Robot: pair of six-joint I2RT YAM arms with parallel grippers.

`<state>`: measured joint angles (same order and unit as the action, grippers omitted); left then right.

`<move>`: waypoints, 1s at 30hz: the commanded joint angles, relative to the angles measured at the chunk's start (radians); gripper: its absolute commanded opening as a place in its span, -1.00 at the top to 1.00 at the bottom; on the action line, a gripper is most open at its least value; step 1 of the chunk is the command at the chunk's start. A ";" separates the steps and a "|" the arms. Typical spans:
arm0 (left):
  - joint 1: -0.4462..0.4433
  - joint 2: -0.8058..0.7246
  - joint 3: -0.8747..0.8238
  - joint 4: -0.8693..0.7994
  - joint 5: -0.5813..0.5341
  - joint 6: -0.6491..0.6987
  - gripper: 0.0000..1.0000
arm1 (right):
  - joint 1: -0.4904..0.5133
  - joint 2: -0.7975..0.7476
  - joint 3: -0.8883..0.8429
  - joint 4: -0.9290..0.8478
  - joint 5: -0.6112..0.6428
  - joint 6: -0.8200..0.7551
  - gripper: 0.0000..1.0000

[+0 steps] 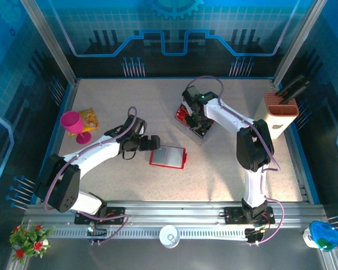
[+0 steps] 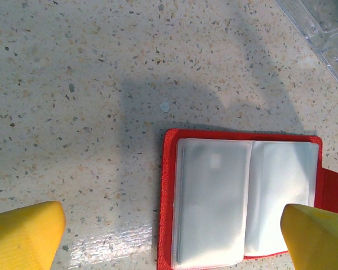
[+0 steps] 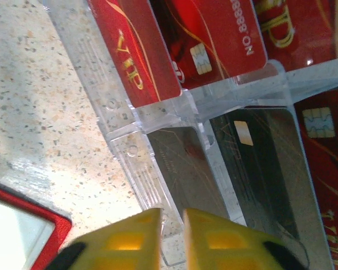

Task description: Put the credit cards into the card holder

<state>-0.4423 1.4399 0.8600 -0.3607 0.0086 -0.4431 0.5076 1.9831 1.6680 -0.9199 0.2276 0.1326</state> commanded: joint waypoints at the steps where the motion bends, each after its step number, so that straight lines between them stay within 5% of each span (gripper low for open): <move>1: -0.005 0.005 -0.005 -0.021 0.016 0.007 -0.99 | 0.014 -0.046 0.029 -0.026 0.051 -0.019 0.37; 12: -0.006 0.007 -0.003 -0.020 0.014 0.017 -0.98 | 0.018 0.032 0.070 -0.069 0.169 -0.087 0.21; 30: -0.006 0.030 0.010 -0.018 0.014 0.021 -0.99 | 0.042 0.086 0.034 -0.057 0.137 -0.098 0.46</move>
<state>-0.4423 1.4578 0.8600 -0.3607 0.0086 -0.4419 0.5331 2.0537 1.7145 -0.9577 0.3847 0.0425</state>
